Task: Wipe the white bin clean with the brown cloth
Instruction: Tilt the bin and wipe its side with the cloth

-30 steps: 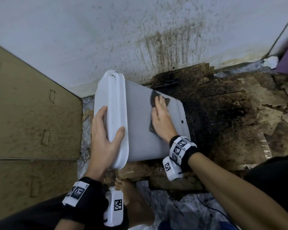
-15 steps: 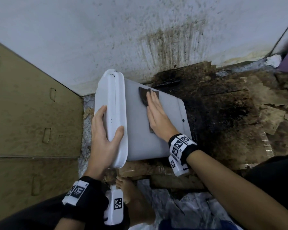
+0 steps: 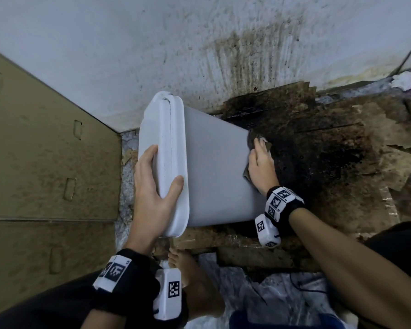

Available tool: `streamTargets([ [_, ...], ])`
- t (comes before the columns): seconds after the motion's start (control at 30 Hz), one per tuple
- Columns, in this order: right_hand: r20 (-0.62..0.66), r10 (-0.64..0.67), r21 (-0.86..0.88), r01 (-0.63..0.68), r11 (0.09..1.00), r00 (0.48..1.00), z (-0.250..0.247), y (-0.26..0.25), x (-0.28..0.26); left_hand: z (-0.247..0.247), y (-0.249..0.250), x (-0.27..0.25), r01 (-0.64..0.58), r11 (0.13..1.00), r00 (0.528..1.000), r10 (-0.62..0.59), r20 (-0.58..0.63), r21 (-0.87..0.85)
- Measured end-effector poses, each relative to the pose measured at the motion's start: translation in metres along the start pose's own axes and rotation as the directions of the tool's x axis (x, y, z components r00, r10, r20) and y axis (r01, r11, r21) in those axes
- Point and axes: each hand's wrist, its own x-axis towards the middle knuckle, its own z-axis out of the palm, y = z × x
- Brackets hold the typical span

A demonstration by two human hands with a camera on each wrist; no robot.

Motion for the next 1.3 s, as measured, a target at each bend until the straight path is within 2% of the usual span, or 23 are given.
streamTargets([
  [0.13,0.044,-0.141,0.095,0.137,0.986,0.989,0.016,-0.057,-0.028,0.002,0.003,0.001,-0.013,1.000,1.000,0.013,-0.002,0.022],
  [0.27,0.134,-0.350,0.142,0.331,0.933,0.927,0.034,-0.111,-0.072,0.002,0.006,0.001,-0.010,0.999,1.000,0.010,-0.004,0.053],
  [0.37,0.153,-0.455,0.139,0.437,0.889,0.877,0.038,-0.110,-0.092,0.002,0.006,-0.002,-0.012,0.998,1.000,0.013,-0.010,0.053],
  [0.47,0.145,-0.509,0.076,0.503,0.861,0.849,0.034,-0.081,-0.092,0.000,0.002,-0.002,-0.003,0.999,1.000,0.004,-0.010,0.032],
  [0.57,0.091,-0.395,0.058,0.391,0.919,0.914,0.026,-0.033,-0.095,-0.002,-0.001,-0.002,0.014,1.000,1.000,-0.014,-0.008,0.007],
  [0.63,0.023,-0.258,0.028,0.257,0.966,0.966,0.017,0.005,-0.101,-0.003,-0.003,-0.003,0.023,1.000,1.000,-0.023,-0.008,-0.001],
  [0.7,-0.021,-0.113,0.034,0.113,0.993,0.993,0.010,0.030,-0.104,-0.003,-0.002,-0.002,0.018,1.000,1.000,-0.018,-0.008,-0.007],
  [0.8,-0.051,0.027,0.110,-0.021,0.994,0.998,0.009,0.031,-0.104,-0.001,0.002,-0.001,0.018,1.000,1.000,-0.018,-0.007,-0.009],
  [0.9,-0.045,0.048,0.172,-0.040,0.984,0.998,0.019,0.008,-0.110,0.001,0.006,0.000,0.018,1.000,1.000,-0.018,-0.006,-0.006],
  [0.97,-0.033,-0.019,0.203,0.025,0.979,0.999,0.026,-0.017,-0.122,0.001,0.008,0.000,0.006,1.000,1.000,-0.006,-0.010,0.006],
  [1.03,-0.007,-0.138,0.218,0.136,0.966,0.990,0.033,-0.049,-0.137,0.002,0.011,0.000,-0.007,1.000,1.000,0.007,-0.013,0.021],
  [1.13,0.049,-0.303,0.202,0.288,0.936,0.952,0.043,-0.084,-0.155,0.004,0.013,-0.001,-0.014,0.999,1.000,0.015,-0.012,0.044],
  [1.2,0.074,-0.371,0.173,0.355,0.919,0.926,0.041,-0.084,-0.157,0.004,0.012,-0.001,-0.018,0.999,1.000,0.018,-0.014,0.044],
  [1.3,0.083,-0.449,0.104,0.441,0.892,0.890,0.030,-0.055,-0.144,0.006,0.012,0.000,-0.033,0.999,0.999,0.034,-0.018,0.043],
])
